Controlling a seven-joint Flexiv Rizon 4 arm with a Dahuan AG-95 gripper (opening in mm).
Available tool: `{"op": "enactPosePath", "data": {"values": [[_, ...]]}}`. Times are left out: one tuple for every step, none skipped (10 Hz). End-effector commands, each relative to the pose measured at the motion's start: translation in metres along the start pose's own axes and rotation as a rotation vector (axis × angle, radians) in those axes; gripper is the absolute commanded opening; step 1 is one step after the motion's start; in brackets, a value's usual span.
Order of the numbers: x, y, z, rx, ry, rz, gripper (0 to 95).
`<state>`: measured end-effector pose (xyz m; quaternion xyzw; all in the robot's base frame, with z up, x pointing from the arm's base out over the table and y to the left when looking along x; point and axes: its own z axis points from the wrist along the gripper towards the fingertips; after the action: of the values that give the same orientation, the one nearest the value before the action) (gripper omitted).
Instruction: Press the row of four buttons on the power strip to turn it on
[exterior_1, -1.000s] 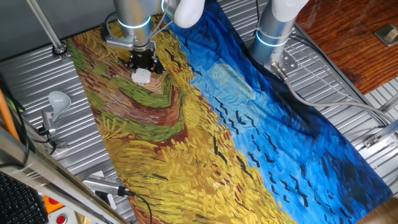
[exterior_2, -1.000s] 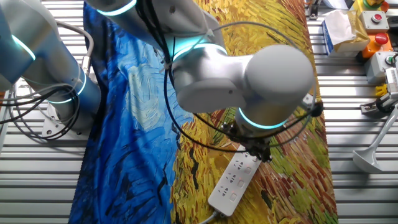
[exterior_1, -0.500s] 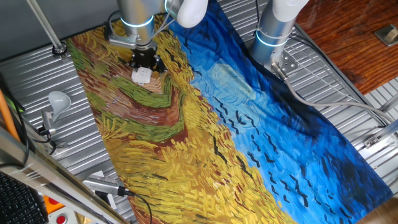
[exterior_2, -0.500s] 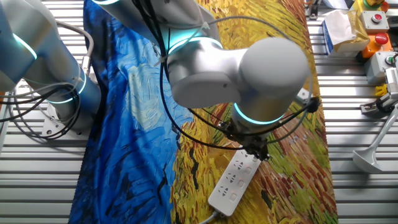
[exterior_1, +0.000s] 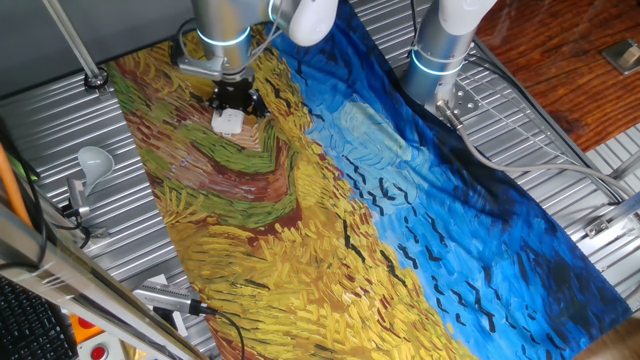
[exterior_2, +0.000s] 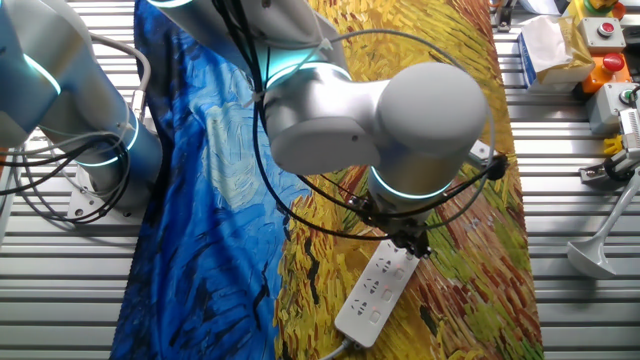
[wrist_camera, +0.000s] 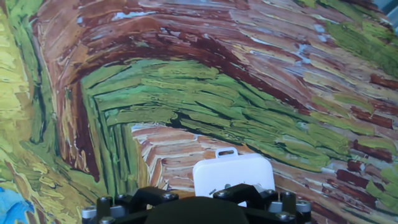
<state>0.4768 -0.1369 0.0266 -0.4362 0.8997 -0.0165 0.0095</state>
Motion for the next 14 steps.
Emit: {"op": "enactPosePath", "data": {"values": [[0.0003,-0.0022,0.0042,0.001,-0.006,-0.013,95.0],[0.0005,-0.0026,0.0051,0.001,-0.008,-0.017,95.0],[0.0006,-0.0027,0.0052,0.002,-0.008,-0.02,95.0],[0.0006,-0.0027,0.0053,0.002,-0.007,-0.023,95.0],[0.0008,-0.0024,0.0055,0.003,-0.007,-0.026,95.0],[0.001,-0.0022,0.0059,0.003,-0.007,-0.026,95.0],[0.0012,-0.0024,0.0066,0.005,-0.008,-0.03,95.0],[0.0013,-0.0025,0.0069,0.006,-0.009,-0.033,95.0],[0.0014,-0.0026,0.0073,0.009,-0.009,-0.037,95.0],[0.0015,-0.0029,0.0078,0.01,-0.01,-0.04,95.0],[0.0016,-0.0032,0.0085,0.011,-0.01,-0.042,95.0],[0.0018,-0.0036,0.0096,0.012,-0.011,-0.044,95.0],[0.0018,-0.0037,0.0099,0.013,-0.011,-0.045,95.0],[0.0017,-0.0037,0.0103,0.013,-0.011,-0.045,95.0]]}}
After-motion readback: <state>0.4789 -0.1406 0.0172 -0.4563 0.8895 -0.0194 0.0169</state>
